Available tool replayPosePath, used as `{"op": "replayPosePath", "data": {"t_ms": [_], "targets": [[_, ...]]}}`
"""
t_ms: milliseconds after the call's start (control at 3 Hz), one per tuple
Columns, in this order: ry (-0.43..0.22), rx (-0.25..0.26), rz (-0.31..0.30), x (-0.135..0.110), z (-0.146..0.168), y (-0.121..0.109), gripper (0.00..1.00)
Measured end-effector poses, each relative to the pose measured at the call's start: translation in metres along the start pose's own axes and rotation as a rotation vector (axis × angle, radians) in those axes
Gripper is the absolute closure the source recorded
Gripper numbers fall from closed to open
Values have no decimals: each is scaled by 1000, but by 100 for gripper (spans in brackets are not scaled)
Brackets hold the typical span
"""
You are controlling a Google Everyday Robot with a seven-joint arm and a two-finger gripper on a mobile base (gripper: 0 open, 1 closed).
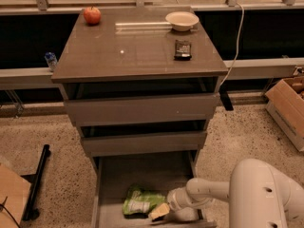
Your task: Pick green rice chip bag from bottom drawer and place on counter
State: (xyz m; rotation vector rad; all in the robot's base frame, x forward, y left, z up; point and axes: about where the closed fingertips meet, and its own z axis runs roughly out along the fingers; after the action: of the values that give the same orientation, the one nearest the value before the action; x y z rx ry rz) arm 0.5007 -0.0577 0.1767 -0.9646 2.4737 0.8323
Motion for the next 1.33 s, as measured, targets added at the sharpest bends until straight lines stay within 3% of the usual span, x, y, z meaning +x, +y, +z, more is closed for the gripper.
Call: {"op": "replayPosePath", "data": {"t_ms": [333, 667, 1333], "targets": [[-40, -8, 47, 8, 22, -11, 0], [-69, -9, 81, 8, 38, -16, 10], [-59, -18, 77, 0, 52, -9, 51]]}}
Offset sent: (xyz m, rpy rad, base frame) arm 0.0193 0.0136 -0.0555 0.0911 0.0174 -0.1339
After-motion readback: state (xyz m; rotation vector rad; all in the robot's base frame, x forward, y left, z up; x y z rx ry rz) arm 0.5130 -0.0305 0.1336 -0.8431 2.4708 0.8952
